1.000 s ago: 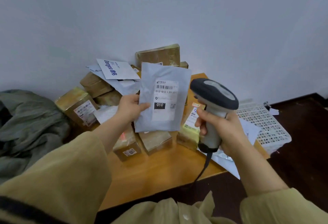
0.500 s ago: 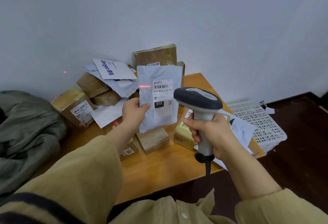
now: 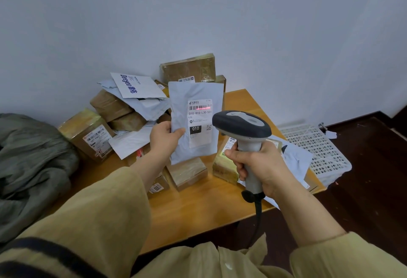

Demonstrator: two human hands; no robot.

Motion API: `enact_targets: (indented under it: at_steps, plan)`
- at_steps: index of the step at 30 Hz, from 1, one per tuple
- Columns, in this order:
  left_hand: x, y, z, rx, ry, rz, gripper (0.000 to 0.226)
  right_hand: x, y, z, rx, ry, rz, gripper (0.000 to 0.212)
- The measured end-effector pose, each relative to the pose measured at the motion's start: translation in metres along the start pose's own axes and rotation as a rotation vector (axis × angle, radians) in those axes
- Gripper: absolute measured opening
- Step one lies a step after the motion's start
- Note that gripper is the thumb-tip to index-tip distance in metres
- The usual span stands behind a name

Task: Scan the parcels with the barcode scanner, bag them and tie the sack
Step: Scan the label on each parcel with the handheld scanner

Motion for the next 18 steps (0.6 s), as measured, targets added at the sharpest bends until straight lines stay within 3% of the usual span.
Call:
enact_targets:
  at_steps: [4, 8, 12, 15, 18]
  plan:
    - [-0.004, 0.004, 0.002, 0.003, 0.018, 0.013, 0.008, 0.003, 0.003, -0.003, -0.008, -0.006, -0.026, 0.021]
    - [-0.007, 0.007, 0.003, 0.016, 0.033, 0.005, 0.020, 0.007, 0.005, -0.005, -0.009, -0.014, -0.030, 0.022]
    - [-0.013, 0.011, 0.004, 0.021, 0.057, 0.029, 0.016, 0.011, 0.010, -0.008, -0.010, 0.022, -0.020, 0.011]
    - [-0.023, 0.012, 0.003, 0.038, 0.084, 0.085, 0.006, 0.029, 0.019, -0.015, -0.052, 0.064, -0.120, 0.013]
    - [-0.045, 0.015, 0.010, 0.077, 0.142, 0.177, 0.019, 0.060, 0.023, -0.032, -0.125, 0.048, -0.271, 0.015]
Point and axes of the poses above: each hand's wrist, its own y-axis towards the middle knuckle, its own x-axis out of the back of the hand, z = x × y, the point moved 5 cm from there along y, towards the middle knuckle, and after that the axes turned 11 degrees about x, right-handed, at the moved point
